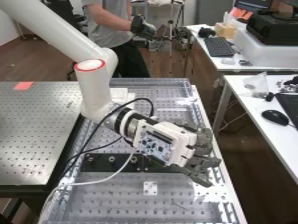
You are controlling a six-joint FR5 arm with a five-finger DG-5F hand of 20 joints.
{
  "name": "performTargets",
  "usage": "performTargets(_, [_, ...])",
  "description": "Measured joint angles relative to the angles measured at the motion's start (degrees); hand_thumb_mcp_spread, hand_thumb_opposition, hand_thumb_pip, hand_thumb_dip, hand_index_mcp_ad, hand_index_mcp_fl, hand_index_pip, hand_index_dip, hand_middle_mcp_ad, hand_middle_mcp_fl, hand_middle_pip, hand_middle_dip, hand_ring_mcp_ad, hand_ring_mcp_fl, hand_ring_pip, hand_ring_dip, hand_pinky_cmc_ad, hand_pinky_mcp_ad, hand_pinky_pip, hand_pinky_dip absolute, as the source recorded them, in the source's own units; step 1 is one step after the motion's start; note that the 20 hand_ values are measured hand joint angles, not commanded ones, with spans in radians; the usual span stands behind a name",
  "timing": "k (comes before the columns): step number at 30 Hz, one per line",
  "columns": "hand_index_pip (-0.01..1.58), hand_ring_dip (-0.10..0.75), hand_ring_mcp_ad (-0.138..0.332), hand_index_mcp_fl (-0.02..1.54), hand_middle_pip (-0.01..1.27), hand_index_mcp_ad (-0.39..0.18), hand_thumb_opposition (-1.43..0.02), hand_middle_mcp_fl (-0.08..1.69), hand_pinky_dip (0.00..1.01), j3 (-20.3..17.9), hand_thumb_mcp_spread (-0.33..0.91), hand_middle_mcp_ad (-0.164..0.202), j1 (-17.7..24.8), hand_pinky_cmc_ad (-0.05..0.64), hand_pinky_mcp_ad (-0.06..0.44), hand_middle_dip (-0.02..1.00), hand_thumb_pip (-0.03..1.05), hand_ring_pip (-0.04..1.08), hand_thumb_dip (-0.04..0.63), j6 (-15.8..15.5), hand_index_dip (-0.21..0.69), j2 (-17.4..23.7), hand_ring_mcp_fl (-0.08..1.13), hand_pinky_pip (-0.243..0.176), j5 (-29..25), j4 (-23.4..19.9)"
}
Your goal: Grab the chopstick and place it in the clear container
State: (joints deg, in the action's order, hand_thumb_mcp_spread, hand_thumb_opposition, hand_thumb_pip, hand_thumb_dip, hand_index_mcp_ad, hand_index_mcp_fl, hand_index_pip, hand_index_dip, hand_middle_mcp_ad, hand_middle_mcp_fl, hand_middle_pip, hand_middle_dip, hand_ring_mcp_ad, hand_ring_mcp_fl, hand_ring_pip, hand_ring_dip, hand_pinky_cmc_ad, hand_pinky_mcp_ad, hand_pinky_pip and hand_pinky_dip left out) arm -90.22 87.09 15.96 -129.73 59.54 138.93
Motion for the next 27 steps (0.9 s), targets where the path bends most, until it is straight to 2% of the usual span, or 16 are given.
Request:
performTargets(4, [1.36, 0.527, 0.087, 0.56, 0.74, -0.122, -0.97, 0.81, 0.18, 0.0, 0.63, 0.075, 0.1, 0.283, 0.248, 0.72, 0.58, 0.10, 0.330, -0.1, 0.049, 0.0, 0.58, -0.044, -0.4, -0.3])
performTargets(7, [1.36, 0.531, 0.087, 0.57, 0.76, -0.129, -0.97, 0.82, 0.18, 0.0, 0.63, 0.058, 0.2, 0.278, 0.248, 0.72, 0.58, 0.10, 0.330, -0.2, 0.049, -0.2, 0.62, -0.047, -0.9, -0.4])
performTargets(10, [1.34, 0.531, 0.087, 0.58, 0.77, -0.140, -0.97, 0.82, 0.18, 0.1, 0.63, 0.031, 0.3, 0.300, 0.251, 0.72, 0.58, 0.09, 0.314, -0.4, 0.049, -0.3, 0.63, -0.030, -1.0, -0.5])
performTargets(13, [1.34, 0.531, 0.087, 0.60, 0.77, -0.150, -0.98, 0.84, 0.18, 0.3, 0.65, 0.026, 0.4, 0.297, 0.251, 0.72, 0.57, 0.10, 0.314, -0.8, 0.049, -0.4, 0.65, -0.028, -1.2, -0.5])
performTargets(16, [1.33, 0.545, 0.086, 0.63, 0.77, -0.133, -0.98, 0.86, 0.18, 0.5, 0.66, 0.028, 0.5, 0.311, 0.248, 0.72, 0.56, 0.10, 0.314, -1.2, 0.049, -0.5, 0.65, -0.030, -1.3, -0.7])
performTargets(22, [1.27, 0.545, 0.086, 0.70, 0.76, -0.059, -1.01, 0.90, 0.18, 1.3, 0.67, 0.028, 0.6, 0.312, 0.248, 0.71, 0.56, 0.10, 0.314, -2.3, 0.049, -0.7, 0.68, -0.026, -1.9, -0.7])
performTargets(27, [1.21, 0.545, 0.086, 0.78, 0.73, -0.058, -1.01, 0.96, 0.18, 2.4, 0.68, 0.028, 0.5, 0.311, 0.248, 0.71, 0.53, 0.10, 0.302, -3.9, 0.049, -0.8, 0.74, -0.030, -2.2, -0.5])
